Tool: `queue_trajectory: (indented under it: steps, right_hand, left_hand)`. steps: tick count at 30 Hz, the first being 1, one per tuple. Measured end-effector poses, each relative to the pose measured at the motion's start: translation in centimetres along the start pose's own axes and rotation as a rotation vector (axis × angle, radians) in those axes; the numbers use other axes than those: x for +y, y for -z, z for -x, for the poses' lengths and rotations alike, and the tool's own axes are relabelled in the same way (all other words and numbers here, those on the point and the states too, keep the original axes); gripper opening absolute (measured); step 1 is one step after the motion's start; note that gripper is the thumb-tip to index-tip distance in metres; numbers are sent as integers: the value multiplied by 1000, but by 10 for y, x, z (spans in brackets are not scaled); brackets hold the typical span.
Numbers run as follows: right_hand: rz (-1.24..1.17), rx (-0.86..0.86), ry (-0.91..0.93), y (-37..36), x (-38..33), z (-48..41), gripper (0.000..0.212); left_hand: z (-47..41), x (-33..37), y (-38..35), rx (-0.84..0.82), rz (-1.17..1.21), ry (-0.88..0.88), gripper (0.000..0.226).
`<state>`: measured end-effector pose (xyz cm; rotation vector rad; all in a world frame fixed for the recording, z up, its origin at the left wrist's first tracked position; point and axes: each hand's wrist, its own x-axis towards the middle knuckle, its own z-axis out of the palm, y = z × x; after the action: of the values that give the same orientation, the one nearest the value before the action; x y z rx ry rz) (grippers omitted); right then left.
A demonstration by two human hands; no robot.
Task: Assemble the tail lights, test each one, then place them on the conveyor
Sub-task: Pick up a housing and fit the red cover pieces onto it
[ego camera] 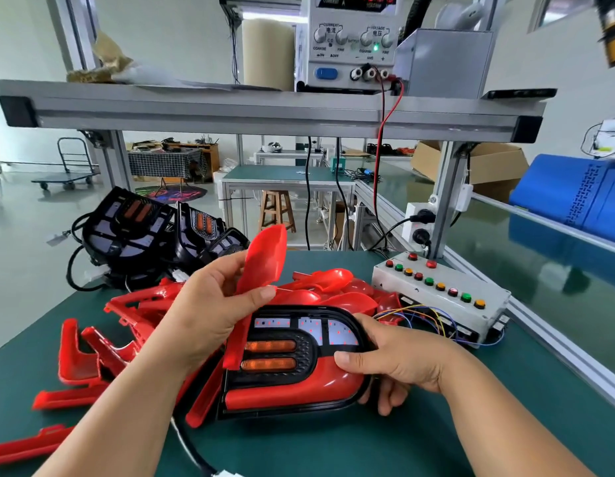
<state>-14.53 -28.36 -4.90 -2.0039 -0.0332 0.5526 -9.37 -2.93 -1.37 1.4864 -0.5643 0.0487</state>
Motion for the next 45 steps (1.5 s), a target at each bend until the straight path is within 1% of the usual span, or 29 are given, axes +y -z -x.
queue_trajectory:
  steps: [1, 2, 4, 6, 8, 9, 11, 13, 16, 18, 21, 23, 26, 27, 28, 30, 32, 35, 38, 39, 40, 41, 42, 43, 44, 45]
  right_hand:
    - [-2, -1, 0, 0, 0, 0, 65]
    - [-4, -3, 2, 0, -1, 0, 65]
    - [4, -3, 6, 0, -1, 1, 68]
    - [38, 13, 7, 1, -1, 1, 72]
    - [73, 33, 3, 2, 0, 1, 72]
    - [78, 39, 0, 3, 1, 0, 70]
    - [77, 45, -6, 3, 2, -1, 68]
    - [72, 49, -9, 3, 2, -2, 72]
    - [65, 52, -8, 3, 2, -3, 79]
    - [61, 51, -2, 3, 2, -3, 81]
    - [50, 52, 4, 3, 4, -4, 81]
    - [44, 52, 12, 3, 5, -4, 80]
    - [52, 59, 12, 3, 5, -4, 82]
    - [56, 61, 11, 2, 4, -4, 83]
    - [59, 61, 10, 2, 4, -4, 82]
    - [58, 55, 8, 2, 3, -3, 79]
    - [51, 50, 4, 3, 2, -3, 76]
    - [50, 42, -2, 3, 0, -1, 81]
    - [40, 41, -10, 2, 0, -1, 80]
    - [35, 40, -8, 2, 0, -2, 80]
    - [33, 40, -7, 2, 0, -2, 82]
    - [35, 41, -6, 2, 0, -3, 83]
    - [39, 42, -4, 3, 1, -3, 84]
    - [43, 44, -4, 3, 2, -3, 84]
    - [45, 46, -4, 3, 2, -3, 85]
    - [46, 48, -3, 3, 2, -3, 85]
  left_hand:
    - [-2, 2, -1, 40, -119, -63, 42]
    - [-3, 3, -2, 65, -262, -135, 44]
    - [-6, 4, -4, 56, -562, -273, 52]
    - [-5, 6, -11, -16, -832, -383, 51]
    - [-3, 5, -16, -143, -1029, -389, 57]
    - [-2, 2, -17, -200, -1080, -380, 60]
    - [-3, -3, -17, -245, -1092, -393, 57]
    - [-3, -8, -14, -233, -1116, -408, 54]
    - [-4, -9, -11, -203, -1128, -351, 69]
    - [-6, -8, -8, -160, -1092, -311, 74]
    - [-7, -9, 1, -107, -1082, -255, 64]
    - [-8, -11, 14, -17, -1102, -187, 54]
    - [-10, -16, 54, 239, -1085, 1, 50]
    - [-11, -17, 68, 299, -1075, 56, 50]
    - [-11, -19, 81, 338, -1066, 100, 51]
    - [-13, -23, 95, 362, -1070, 158, 50]
    - [-19, -26, 97, 326, -1093, 177, 50]
    - [-26, -31, 87, 248, -1185, 203, 50]
    - [-30, -34, 81, 140, -1357, 355, 54]
    - [-31, -32, 79, 113, -1411, 388, 58]
    - [-30, -29, 76, 114, -1414, 373, 59]
    - [-27, -24, 70, 132, -1353, 315, 59]
    - [-22, -20, 62, 139, -1231, 241, 55]
    - [-13, -14, 54, 106, -1081, 192, 53]
    - [-3, -7, 46, 13, -960, 202, 56]
    - [9, 0, 39, -133, -883, 288, 68]
